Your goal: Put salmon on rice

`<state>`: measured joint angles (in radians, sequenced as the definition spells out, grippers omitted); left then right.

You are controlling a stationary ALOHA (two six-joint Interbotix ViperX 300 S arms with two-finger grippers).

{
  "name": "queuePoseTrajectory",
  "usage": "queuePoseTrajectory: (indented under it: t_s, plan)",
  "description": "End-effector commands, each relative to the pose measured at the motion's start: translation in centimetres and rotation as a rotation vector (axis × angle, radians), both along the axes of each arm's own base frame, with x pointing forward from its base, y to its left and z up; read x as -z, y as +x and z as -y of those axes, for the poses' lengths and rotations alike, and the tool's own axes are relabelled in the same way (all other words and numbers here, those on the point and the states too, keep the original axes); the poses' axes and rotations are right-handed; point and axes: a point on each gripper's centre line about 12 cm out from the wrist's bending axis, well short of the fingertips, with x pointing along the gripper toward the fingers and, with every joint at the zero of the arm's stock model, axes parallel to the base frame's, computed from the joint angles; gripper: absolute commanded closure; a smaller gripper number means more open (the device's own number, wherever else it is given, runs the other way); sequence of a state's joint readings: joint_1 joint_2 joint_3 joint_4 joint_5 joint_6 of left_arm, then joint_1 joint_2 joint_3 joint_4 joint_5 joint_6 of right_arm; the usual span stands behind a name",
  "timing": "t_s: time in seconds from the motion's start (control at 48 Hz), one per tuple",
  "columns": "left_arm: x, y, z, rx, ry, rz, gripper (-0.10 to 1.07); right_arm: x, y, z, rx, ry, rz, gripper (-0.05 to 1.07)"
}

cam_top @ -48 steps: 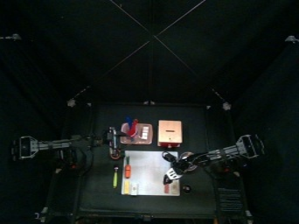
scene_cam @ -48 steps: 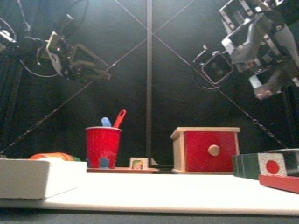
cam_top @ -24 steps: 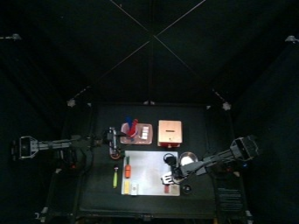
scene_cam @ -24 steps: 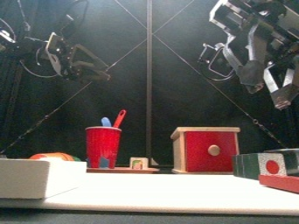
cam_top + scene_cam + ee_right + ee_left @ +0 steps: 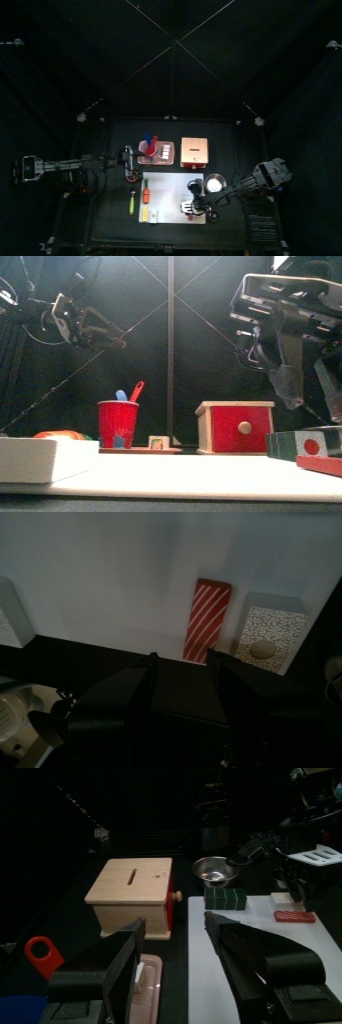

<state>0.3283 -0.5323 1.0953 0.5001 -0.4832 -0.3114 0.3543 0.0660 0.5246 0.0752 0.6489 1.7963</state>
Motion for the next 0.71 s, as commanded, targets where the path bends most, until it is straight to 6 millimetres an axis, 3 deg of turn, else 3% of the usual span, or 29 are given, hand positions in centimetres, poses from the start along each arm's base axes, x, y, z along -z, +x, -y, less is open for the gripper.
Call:
queuePoseTrajectory:
  t_s: [0.0, 0.312, 0.688]
  plan:
    - [-0.5, 0.1, 0.0, 0.008, 0.018, 0.015, 0.11, -0.8, 0.4, -0.4, 0.010, 0.025, 0.020, 0.22]
    - [0.2, -0.2, 0.2, 0.015, 0.020, -0.003, 0.11, 0.8, 0.5, -0.4, 0.029, 0.027, -0.028, 0.22]
    - [-0.5, -0.7, 0.6, 0.030, 0.047, 0.020, 0.11, 2.3, 1.1, -0.3, 0.030, 0.010, -0.059, 0.23]
